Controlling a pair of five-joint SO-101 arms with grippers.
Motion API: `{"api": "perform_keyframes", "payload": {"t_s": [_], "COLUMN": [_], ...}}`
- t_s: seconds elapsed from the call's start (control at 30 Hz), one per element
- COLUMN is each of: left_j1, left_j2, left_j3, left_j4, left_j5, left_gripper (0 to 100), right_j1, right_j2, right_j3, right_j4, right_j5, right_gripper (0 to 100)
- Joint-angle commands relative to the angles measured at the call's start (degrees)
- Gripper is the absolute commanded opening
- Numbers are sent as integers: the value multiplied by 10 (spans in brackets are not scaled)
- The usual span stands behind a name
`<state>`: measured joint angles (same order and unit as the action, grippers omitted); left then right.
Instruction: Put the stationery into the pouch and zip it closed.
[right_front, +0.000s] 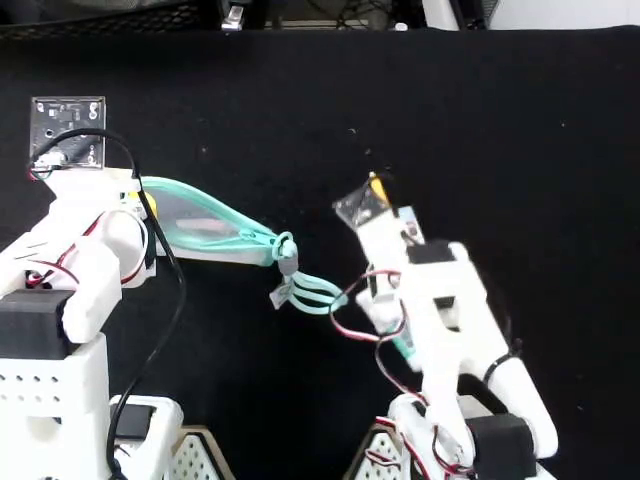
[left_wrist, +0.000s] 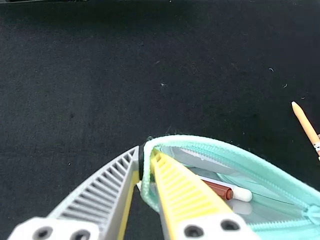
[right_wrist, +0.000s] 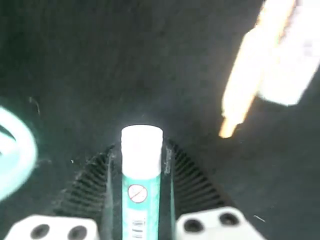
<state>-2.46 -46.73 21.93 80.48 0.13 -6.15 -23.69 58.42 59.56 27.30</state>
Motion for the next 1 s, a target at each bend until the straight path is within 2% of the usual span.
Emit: {"api": "perform_keyframes", "payload": {"t_s": [0.0, 0.17, 0.33, 0.6, 0.8, 0.97], "left_j1": [0, 0, 0, 0, 0, 0], "left_j2": [24, 24, 24, 24, 24, 24], "left_j3": [49, 49, 49, 49, 49, 49], "left_j4": [2, 2, 2, 2, 3, 3], "left_j5": [-2, -2, -2, -2, -2, -2], "left_gripper": [30, 30, 30, 30, 30, 30], "right_j1": [4, 3, 0, -66, -68, -68], "right_j2": [-21, -21, -21, -21, -20, -20], "right_j3": [17, 18, 14, 14, 17, 18], "right_j4": [-15, 7, 4, 6, 25, 31], "right_j5": [26, 28, 28, 27, 32, 69], "right_gripper": [30, 214, 175, 173, 173, 171]}}
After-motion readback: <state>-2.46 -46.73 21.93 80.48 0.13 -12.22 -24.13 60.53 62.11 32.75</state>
